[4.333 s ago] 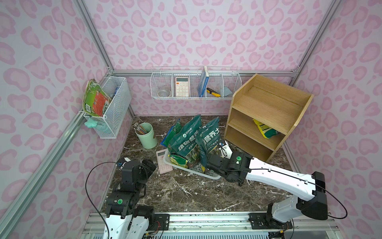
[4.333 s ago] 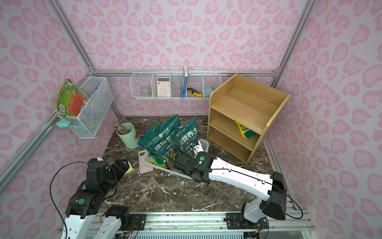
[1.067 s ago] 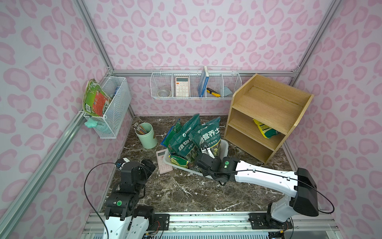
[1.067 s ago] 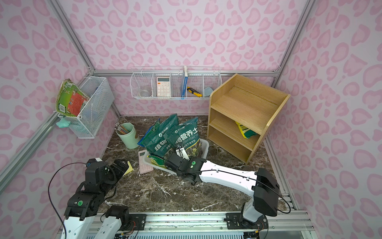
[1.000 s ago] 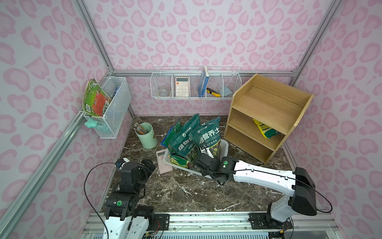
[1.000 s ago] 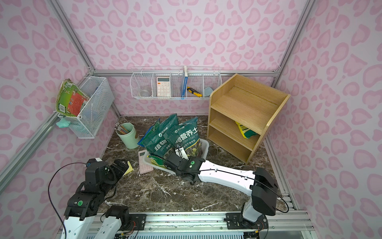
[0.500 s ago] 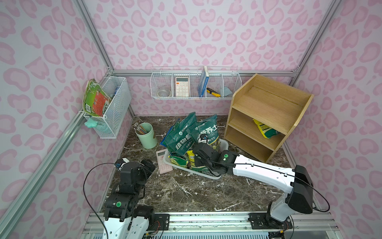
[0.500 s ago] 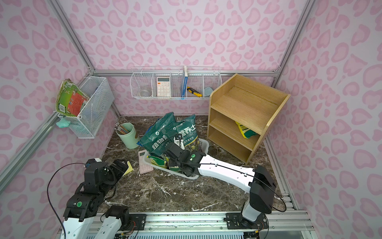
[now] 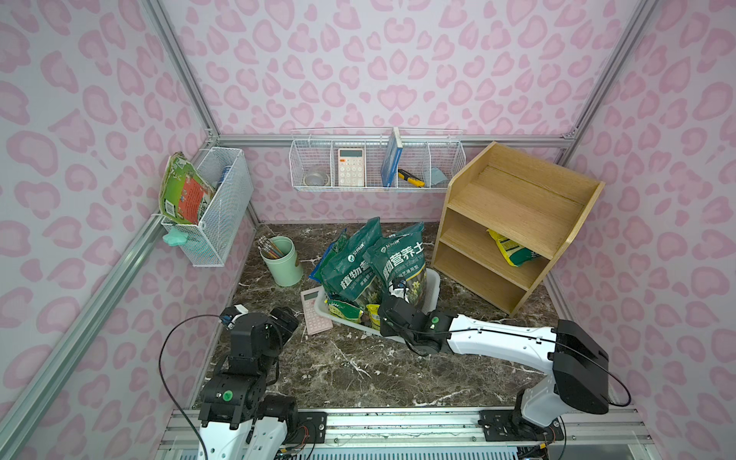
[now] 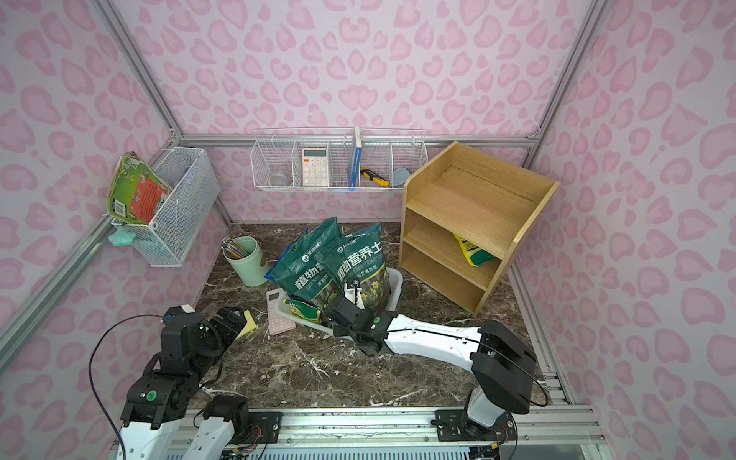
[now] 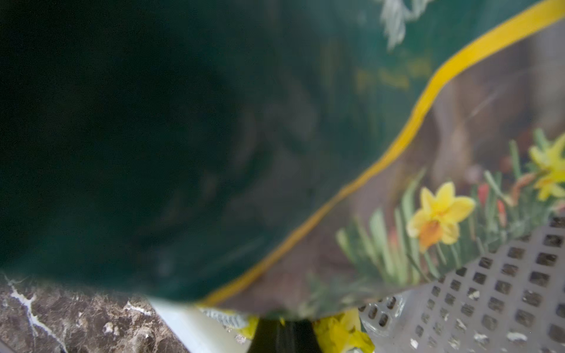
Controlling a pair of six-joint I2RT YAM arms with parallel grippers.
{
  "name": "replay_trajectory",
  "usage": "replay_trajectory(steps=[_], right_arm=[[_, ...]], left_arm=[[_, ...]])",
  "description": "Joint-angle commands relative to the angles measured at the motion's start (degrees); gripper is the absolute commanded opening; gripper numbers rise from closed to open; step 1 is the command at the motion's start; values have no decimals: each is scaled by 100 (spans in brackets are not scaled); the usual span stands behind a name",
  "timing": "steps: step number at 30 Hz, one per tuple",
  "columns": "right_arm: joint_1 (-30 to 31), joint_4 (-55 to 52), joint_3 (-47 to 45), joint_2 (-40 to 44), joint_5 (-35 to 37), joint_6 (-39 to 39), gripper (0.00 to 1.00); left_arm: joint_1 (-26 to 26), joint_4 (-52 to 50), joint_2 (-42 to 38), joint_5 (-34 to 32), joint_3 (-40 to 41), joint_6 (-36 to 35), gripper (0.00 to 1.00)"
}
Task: Take down the fertilizer bag from the shelf
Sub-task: Place the fertilizer bag in the storage box.
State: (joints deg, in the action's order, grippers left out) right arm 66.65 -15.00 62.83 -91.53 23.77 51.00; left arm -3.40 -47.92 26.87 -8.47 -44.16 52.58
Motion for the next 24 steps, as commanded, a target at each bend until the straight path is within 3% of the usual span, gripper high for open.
replay_trajectory(steps=[1,3,7,10,14,16,20,24], right_arm=[[231,25,40,142,134,-566,0],[387,-264,167,237,304,-767,6],[737,-1659,663,557,1242,-646,68],[872,-2896,997,880,1896,-300,91],[801,-4309,1153,1522,2826,455,93],[435,-4773,1214,1788,2966,520,92],[-968,-4755,914,2007,2931,-189,81],[-1925,-4344,764,1762,3068,-1121,71]], left_arm=[[-3,-92,7,-76,-21,-13,89],[1,-94,-6,-76,-28,-14,89],[2,-103,-15,-80,-27,-15,90],[1,-103,-13,-84,-33,-17,90],[6,-95,-11,-76,-18,-10,90],[1,-94,-2,-66,-30,-13,90],[1,-121,-14,-76,-31,-35,90],[1,-129,-60,-153,-43,-57,91]])
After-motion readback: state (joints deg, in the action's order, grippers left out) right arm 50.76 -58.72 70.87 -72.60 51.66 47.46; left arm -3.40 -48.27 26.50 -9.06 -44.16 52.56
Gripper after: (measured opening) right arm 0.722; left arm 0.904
